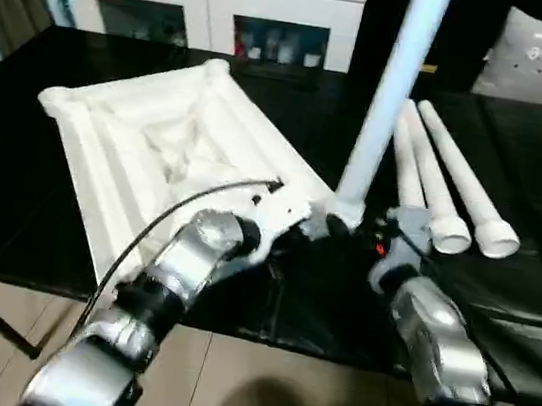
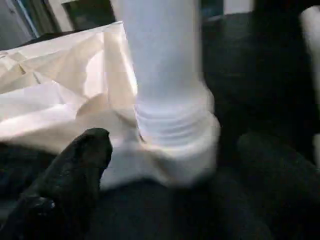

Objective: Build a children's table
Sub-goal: Rotate table base

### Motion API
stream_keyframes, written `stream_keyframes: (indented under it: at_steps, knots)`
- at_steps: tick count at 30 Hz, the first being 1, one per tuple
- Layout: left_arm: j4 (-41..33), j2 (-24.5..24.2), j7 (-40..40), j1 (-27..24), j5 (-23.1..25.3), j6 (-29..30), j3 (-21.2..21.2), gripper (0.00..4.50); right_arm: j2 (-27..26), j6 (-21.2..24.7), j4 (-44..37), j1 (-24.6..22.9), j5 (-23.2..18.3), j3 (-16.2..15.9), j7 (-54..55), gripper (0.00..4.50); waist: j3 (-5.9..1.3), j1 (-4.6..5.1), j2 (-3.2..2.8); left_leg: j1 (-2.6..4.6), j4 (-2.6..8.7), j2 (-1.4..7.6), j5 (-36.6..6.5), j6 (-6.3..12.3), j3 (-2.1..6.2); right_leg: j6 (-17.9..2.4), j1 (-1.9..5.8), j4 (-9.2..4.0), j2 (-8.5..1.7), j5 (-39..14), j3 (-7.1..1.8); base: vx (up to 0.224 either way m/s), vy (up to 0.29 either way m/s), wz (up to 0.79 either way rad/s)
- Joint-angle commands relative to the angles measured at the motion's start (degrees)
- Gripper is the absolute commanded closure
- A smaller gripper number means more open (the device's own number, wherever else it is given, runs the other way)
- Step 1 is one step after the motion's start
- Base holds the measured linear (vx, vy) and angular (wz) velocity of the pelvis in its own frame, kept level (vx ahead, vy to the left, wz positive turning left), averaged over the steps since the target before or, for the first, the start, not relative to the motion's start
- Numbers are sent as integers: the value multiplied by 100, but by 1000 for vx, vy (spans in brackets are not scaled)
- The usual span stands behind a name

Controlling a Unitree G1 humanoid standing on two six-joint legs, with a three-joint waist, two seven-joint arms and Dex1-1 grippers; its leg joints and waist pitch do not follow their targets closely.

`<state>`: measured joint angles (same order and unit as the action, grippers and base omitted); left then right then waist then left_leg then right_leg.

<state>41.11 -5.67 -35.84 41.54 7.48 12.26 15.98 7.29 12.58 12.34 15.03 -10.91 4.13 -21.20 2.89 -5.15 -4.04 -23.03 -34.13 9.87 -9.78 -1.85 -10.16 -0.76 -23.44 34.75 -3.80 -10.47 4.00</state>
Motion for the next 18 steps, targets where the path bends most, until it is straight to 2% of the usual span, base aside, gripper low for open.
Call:
stream_keyframes:
  at_steps: [1, 2, 3, 6, 7, 8, 9, 11, 12, 15, 17, 18]
  knots:
    - [202, 19, 187, 426, 57, -523, -139, 450, -24, 30, -332, -51, -18, 95, 156, 2, -415, -11, 79, 127, 384, 282, -1081, 296, 154, -824, 324, -495, -478, -1177, -266, 0, 0, 0]
    - [469, 62, 232, 583, 23, -672, -185, 450, -20, 49, -452, -109, -40, 111, 165, 2, -431, -5, 46, 119, 375, 282, -998, 312, 160, -866, 332, -474, -481, -1032, -263, 0, 0, 0]
    - [633, 88, 253, 678, -6, -767, -217, 450, -13, 73, -526, -142, -59, 110, 157, 2, -440, -13, 62, 132, 358, 288, -958, 349, 152, -922, 327, -460, -487, -868, -269, 0, 0, 0]
    - [1143, 251, 173, 1005, -270, -998, -452, 450, -25, 170, -767, -243, -150, 90, 163, 2, -464, -23, 49, 106, 320, 270, -684, 518, 150, -1082, 352, -416, -488, -329, -255, 0, 0, 0]
    - [1259, 313, 69, 1090, -431, -1036, -574, 423, -47, 200, -844, -287, -168, 82, 190, 0, -470, -24, 44, 96, 315, 280, -597, 586, 155, -1174, 363, -387, -498, -144, -251, 0, 0, 0]
    - [1318, 339, 54, 1126, -496, -1056, -629, 423, -59, 227, -885, -311, -181, 79, 207, 0, -468, -25, 54, 97, 308, 277, -575, 617, 147, -1197, 358, -389, -499, -94, -250, 0, 0, 0]
    - [1321, 355, 173, 1134, -516, -1109, -676, 423, -66, 218, -921, -340, -160, 56, 223, 0, -472, -40, 37, 102, 302, 281, -581, 657, 152, -1272, 361, -382, -514, -70, -245, 0, 0, 0]
    - [1371, 373, 367, 1150, -536, -1220, -755, 388, -88, 227, -981, -386, -134, 38, 262, 0, -473, -65, 39, 125, 298, 308, -644, 697, 145, -1350, 345, -392, -510, -85, -243, 0, 0, 0]
    - [1428, 381, 430, 1164, -549, -1282, -793, 385, -103, 248, -1019, -413, -132, 35, 288, 0, -457, -76, 38, 117, 311, 308, -691, 694, 151, -1341, 353, -393, -508, -176, -236, 0, 0, 0]
    - [1357, 316, 453, 1097, -618, -1253, -890, 383, -122, 354, -1119, -476, -107, 0, 354, 0, -407, -68, 42, 139, 342, 295, -1006, 591, 137, -1226, 346, -467, -518, -812, -238, 0, 0, 0]
    - [1071, 153, 345, 937, -666, -1132, -964, 383, -120, 533, -1220, -530, -126, -51, 352, 0, -400, -58, 42, 118, 365, 297, -1004, 527, 151, -1126, 366, -475, -516, -1055, -239, 0, 0, 0]
    - [915, 63, 288, 848, -650, -1081, -966, 383, -105, 586, -1248, -549, -151, -86, 291, 0, -404, -41, 37, 129, 367, 298, -1034, 500, 148, -1077, 352, -487, -505, -1130, -244, 0, 0, 0]
